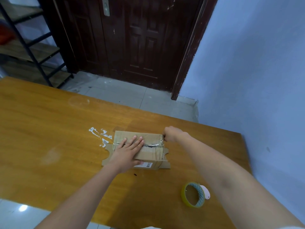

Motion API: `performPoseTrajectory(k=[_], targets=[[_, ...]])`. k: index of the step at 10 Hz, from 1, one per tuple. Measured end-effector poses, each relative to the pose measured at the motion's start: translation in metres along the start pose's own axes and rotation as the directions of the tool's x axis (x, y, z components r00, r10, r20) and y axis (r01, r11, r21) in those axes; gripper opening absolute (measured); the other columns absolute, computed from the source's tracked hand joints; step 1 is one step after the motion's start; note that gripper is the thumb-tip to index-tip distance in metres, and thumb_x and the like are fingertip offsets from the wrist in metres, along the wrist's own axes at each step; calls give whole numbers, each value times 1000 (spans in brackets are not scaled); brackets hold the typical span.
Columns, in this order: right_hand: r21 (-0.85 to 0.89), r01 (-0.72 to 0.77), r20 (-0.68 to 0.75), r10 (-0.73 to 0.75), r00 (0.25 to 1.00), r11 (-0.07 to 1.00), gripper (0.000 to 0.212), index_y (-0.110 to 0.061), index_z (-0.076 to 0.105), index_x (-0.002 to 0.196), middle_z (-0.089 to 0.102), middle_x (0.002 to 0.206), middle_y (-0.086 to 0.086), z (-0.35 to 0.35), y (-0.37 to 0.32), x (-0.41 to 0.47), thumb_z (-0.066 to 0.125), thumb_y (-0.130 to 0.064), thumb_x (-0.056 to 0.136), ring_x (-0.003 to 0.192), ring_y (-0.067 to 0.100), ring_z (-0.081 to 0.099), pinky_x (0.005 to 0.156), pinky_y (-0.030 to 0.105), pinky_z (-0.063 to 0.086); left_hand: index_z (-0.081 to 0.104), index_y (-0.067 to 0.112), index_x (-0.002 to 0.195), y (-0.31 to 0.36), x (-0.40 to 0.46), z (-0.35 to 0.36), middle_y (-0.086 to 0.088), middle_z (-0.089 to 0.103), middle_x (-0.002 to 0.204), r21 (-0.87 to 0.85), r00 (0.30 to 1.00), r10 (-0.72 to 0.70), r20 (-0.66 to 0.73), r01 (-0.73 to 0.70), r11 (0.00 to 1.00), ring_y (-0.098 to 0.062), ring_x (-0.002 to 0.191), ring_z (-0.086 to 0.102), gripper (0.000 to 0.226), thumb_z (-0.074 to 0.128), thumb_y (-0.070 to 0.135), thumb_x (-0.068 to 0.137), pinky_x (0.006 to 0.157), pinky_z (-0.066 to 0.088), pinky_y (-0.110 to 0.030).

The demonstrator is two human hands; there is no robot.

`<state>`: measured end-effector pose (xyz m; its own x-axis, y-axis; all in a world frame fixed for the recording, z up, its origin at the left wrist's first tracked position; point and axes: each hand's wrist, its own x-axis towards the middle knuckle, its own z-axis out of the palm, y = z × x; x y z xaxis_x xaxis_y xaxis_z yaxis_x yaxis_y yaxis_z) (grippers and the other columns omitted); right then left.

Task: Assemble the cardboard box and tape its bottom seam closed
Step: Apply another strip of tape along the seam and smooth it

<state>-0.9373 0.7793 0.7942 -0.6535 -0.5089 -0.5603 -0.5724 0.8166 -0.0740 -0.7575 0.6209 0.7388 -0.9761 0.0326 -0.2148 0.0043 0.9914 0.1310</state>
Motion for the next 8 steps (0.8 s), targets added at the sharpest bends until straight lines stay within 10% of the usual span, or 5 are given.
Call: performPoseTrajectory(k=[4, 6, 8], targets=[[150, -56, 146, 34, 989, 987, 17, 0, 71, 98, 70, 96, 11, 4, 1, -6, 61, -7, 87, 80, 19, 57, 70, 27, 41, -11, 28, 149, 0, -3, -1, 16, -25, 148, -2, 1000, 13, 12, -13, 1000, -7, 135, -28, 85, 34, 67, 88, 114, -15, -34], [188, -41, 255, -9, 967, 981, 43, -2, 54, 130, 54, 135, 13, -1, 5, -22, 36, 3, 91, 125, 30, 49, 108, 41, 38, -10, 28, 149, 1, -2, -2, 15, -26, 148, -16, 1000, 5, 15, -5, 1000, -8, 135, -28, 85, 34, 67, 88, 114, -14, -35], [230, -89, 241, 32, 970, 969, 41, -3, 53, 131, 51, 138, 12, -4, 9, -32, 37, -1, 93, 123, 26, 49, 105, 35, 38, -10, 28, 149, 0, -3, -3, 15, -25, 147, -24, 1000, 8, 23, -7, 1000, -8, 138, -26, 85, 35, 66, 88, 114, -15, -35]])
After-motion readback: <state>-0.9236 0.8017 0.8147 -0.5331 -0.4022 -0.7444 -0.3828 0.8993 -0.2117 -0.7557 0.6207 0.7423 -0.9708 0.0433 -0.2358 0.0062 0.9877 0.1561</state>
